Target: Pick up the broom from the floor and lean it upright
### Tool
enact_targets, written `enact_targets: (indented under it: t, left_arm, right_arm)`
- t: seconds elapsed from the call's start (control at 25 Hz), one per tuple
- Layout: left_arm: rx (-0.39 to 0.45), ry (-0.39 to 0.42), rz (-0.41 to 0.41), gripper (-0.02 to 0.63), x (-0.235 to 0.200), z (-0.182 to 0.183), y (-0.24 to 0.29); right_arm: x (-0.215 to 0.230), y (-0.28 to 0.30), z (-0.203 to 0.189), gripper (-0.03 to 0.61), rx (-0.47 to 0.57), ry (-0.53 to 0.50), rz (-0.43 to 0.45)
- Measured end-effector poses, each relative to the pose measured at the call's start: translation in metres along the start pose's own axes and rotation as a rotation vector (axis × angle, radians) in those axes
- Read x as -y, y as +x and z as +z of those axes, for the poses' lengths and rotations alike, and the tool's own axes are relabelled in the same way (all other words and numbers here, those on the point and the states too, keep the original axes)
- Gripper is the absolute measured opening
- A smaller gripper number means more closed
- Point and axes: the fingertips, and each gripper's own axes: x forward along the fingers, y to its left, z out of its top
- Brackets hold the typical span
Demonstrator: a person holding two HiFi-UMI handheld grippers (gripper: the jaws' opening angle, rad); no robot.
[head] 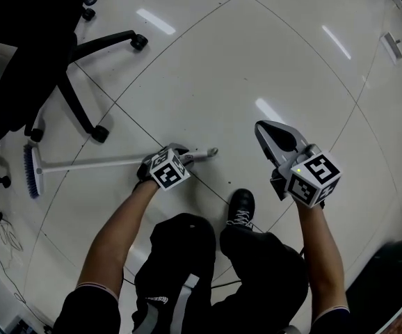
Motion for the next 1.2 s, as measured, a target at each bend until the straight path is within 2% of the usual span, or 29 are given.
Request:
enact_targets:
  t: [0.36,0.48,0.64,0.88,1.2]
  left_arm:
    - [-0.108,0.112,-0.027,0.15,-0.004,-0.017,0.029]
    - [-0.136,0.149,-0.022,0.124,-0.007,-0.018,0.03]
    - [-0.183,0.225,-0.058,0.1,0.0,-0.009,0.02]
    - [-0.051,0.21,-0.023,0.098,-0.01,0.052,-0.054]
    - [0.13,0.146,0.032,0.1,-0.013,0.156,-0.204]
  right_arm:
    - [0.012,-0.006,-0.025,0.006,0.015,0.025,-0.013]
    - [0.019,-0.012,-0.021,0.006,0.031,0.024,-0.027]
    - [0.026,-0.025,-0.007,0.006,0.065,0.036,-0.039]
    - [0.017,-0.04,0.033,0.006,0.077,0.1,-0.016]
    - [-0.013,-0.078,0.153,0.006,0.106,0.13,0.011]
